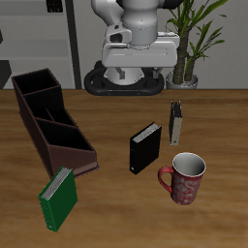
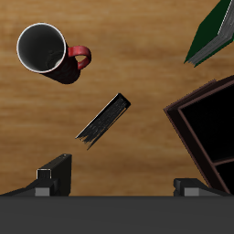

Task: Place the red mug into the right desk caddy's right compartment

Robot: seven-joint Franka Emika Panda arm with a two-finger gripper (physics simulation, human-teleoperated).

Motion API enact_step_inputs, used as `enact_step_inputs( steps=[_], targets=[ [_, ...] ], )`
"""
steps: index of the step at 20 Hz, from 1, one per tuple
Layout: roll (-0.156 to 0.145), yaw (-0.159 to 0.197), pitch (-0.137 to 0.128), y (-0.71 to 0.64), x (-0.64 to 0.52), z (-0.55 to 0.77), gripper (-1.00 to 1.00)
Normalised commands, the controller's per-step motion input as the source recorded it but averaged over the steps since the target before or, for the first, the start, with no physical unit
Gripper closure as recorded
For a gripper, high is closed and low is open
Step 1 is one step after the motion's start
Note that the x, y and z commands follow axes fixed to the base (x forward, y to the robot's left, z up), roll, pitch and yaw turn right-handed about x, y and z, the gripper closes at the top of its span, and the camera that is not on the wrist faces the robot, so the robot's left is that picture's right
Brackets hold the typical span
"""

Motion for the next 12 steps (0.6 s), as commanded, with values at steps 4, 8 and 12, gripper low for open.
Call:
enact_step_inputs(
  steps=[4,8,12],
  targets=[
    [-0.039,-0.046,-0.025,0.14,0.25,0.11,-1.00],
    [-0.035,-0.014,-0.033,0.19,0.21,0.05,-1.00],
    [-0.009,-0.012,-0.008,0.26,0.21,0.01,-1.00]
  ],
)
